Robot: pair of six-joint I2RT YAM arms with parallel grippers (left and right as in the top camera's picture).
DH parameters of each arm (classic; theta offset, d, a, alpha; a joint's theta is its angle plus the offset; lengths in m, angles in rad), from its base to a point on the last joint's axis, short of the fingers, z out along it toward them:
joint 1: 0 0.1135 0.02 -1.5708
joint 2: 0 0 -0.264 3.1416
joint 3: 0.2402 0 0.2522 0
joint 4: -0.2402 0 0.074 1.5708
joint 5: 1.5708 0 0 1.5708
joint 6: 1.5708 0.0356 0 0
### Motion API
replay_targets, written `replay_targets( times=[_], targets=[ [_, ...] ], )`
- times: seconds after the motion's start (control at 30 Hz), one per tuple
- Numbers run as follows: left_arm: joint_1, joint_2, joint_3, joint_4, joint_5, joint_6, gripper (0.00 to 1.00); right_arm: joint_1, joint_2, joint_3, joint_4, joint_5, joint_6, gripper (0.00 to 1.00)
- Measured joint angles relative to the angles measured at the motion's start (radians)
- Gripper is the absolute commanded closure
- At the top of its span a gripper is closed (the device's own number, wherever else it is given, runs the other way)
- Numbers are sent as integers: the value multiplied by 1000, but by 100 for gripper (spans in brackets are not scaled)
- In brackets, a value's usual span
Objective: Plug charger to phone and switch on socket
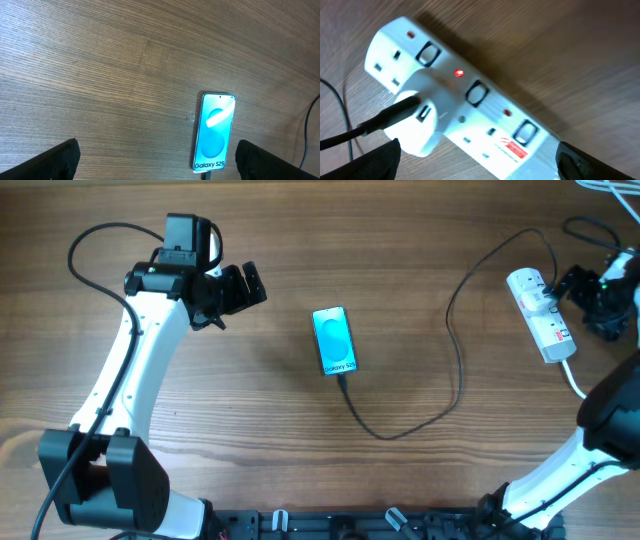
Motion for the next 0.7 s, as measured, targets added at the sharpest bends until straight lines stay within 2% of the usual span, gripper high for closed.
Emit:
replay_targets(
  times=[0.2, 0.37, 0.47, 0.7],
  targets=[
    [0, 0, 0, 0, 0, 0, 0, 11, 0, -29, 27, 21, -7, 0],
    [0, 0, 0, 0, 0, 0, 0, 10, 0, -38, 117, 33, -23, 0],
    [0, 0, 0, 0, 0, 0, 0, 10, 0, -40, 226, 40, -30, 0],
    [0, 0, 0, 0, 0, 0, 0, 10, -1, -40, 293, 44, -29, 0]
  ],
)
